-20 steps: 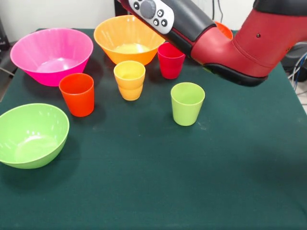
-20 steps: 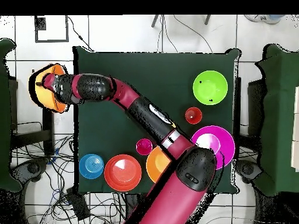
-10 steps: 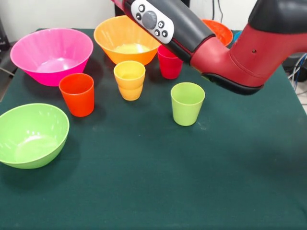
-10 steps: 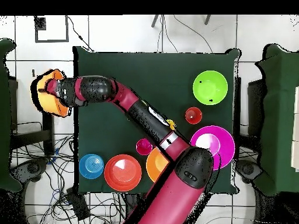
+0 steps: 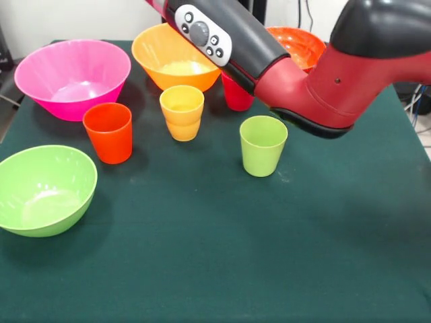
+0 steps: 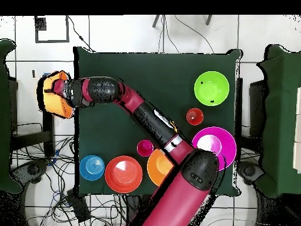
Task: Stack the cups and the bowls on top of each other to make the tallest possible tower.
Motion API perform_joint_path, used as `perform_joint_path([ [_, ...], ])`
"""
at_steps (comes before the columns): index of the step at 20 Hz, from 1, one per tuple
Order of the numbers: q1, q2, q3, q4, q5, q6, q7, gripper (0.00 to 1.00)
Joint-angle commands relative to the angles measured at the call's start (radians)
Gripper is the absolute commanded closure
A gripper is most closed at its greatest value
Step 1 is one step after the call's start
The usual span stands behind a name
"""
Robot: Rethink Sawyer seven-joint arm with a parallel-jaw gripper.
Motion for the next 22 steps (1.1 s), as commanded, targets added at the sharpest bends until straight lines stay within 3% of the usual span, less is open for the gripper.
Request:
perform_joint_path([
  [1, -0.009, 0.024, -0.062, -0.114, 0.006, 0.133, -0.345, 1.00],
  [8, -0.003, 0.033, -0.073, -0.194, 0.016, 0.236, -0.412, 1.00],
  [22, -0.031, 0.037, -0.107, -0.200, 0.001, 0.299, -0.480, 1.00],
])
